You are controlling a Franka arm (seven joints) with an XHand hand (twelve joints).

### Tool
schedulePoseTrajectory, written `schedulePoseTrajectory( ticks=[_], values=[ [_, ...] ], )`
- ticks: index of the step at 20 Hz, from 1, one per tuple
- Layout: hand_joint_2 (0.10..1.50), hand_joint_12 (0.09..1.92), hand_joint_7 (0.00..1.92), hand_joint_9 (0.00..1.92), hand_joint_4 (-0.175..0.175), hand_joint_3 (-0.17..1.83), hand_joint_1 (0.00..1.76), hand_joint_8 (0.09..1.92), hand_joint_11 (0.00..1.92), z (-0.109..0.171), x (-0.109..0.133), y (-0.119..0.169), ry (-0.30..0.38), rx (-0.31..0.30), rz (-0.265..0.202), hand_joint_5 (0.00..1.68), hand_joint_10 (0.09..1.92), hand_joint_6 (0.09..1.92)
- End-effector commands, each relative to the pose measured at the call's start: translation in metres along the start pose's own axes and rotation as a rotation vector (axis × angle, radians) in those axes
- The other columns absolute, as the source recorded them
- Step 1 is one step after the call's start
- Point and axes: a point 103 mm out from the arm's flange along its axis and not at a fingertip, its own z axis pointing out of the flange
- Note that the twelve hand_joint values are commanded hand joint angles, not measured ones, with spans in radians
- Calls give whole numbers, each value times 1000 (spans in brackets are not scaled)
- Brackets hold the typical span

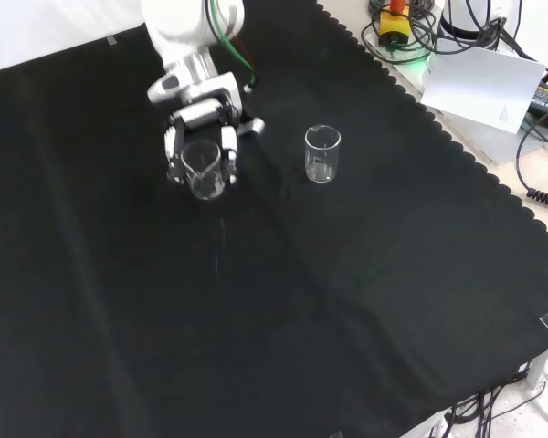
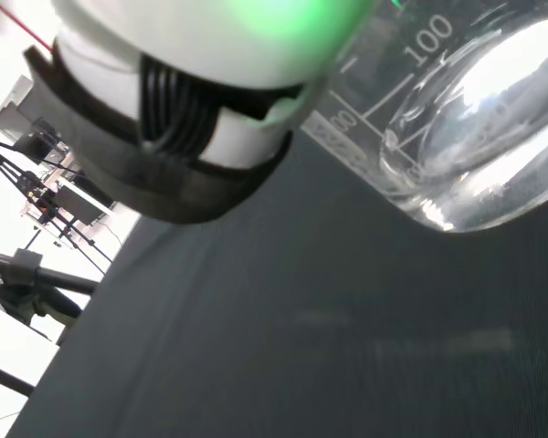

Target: Pick up the beaker on the right.

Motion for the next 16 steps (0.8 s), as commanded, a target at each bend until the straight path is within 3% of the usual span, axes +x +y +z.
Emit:
schedulePoseTrajectory(
  ticks=[1,9,16],
  values=[
    [815,578,1825,1872,-30,266,1194,87,1506,-76,31,-8,-197,29,-116,1477,87,147],
    [799,544,1869,1920,-29,298,1193,87,1522,-110,38,-56,-244,87,-71,1482,87,143],
    [789,514,1875,1920,-66,320,1201,87,1516,-134,48,-109,-289,110,-54,1477,113,156]
  ],
)
